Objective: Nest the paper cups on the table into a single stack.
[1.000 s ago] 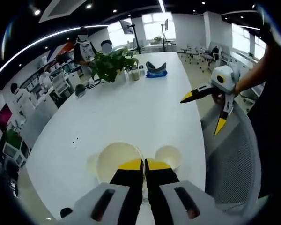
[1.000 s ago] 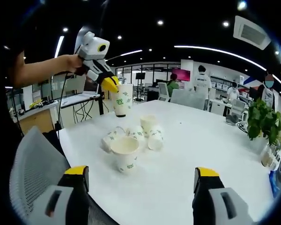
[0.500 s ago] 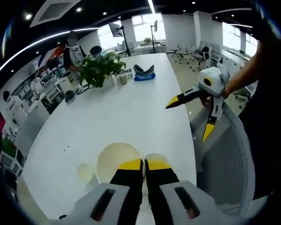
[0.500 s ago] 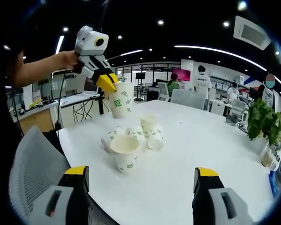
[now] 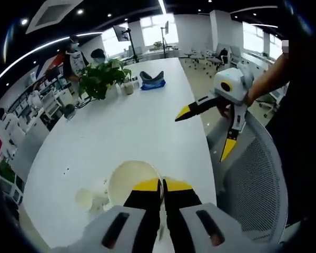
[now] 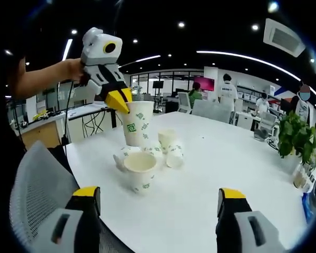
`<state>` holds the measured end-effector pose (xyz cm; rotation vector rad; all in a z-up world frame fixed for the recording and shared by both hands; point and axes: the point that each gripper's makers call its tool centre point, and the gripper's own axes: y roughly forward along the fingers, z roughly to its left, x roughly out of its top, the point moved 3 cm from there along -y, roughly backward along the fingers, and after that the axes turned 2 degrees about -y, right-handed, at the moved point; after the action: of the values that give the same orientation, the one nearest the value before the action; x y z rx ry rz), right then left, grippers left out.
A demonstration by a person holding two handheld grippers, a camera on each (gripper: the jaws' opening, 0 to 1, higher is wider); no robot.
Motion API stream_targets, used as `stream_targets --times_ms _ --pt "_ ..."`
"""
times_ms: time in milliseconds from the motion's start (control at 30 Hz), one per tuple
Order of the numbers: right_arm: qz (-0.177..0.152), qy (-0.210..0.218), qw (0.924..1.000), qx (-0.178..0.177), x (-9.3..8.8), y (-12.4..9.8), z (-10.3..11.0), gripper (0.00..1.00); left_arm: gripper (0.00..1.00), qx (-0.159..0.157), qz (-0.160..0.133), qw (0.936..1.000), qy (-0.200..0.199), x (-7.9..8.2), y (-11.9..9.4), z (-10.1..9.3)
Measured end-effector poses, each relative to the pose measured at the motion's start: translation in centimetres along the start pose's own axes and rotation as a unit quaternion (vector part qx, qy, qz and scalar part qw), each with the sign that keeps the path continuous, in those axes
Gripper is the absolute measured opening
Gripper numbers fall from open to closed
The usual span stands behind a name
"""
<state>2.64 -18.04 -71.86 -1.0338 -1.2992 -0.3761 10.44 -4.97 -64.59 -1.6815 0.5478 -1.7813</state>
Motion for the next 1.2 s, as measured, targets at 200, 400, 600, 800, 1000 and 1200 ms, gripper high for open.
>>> stream_targets --times_ms 200,400,600,800,1000,1200 --pt "0.001 0.000 1.0000 0.000 0.0 0.0 0.0 0.93 0.00 -0.005 0.001 1.0000 -0.001 -0.2 0.7 -0.4" --pt "0.002 0.000 1.0000 -0.002 -0.1 0.0 -0.1 0.93 0.00 -0.008 0.010 0.9999 0.001 -0.7 1.8 -0.6" --pt "0.001 0.001 1.0000 -0.004 0.0 0.0 -0.2 0.93 0.00 -0.008 0.019 0.9998 0.004 -1.0 2.9 -0.9" --pt "0.001 0.002 1.0000 -0.005 0.0 0.0 -0.2 0.93 0.00 -0.013 0.020 0.9997 -0.002 -1.6 3.7 -1.0" --pt "0.000 0.002 1.0000 -0.006 0.0 0.0 -0.3 0.93 0.00 -0.013 0.028 0.9995 -0.003 -1.9 4.3 -1.3" --pt "0.000 0.003 1.0000 -0.008 0.0 0.0 -0.3 0.93 0.00 -0.013 0.040 0.9991 0.001 -2.7 4.9 -1.4"
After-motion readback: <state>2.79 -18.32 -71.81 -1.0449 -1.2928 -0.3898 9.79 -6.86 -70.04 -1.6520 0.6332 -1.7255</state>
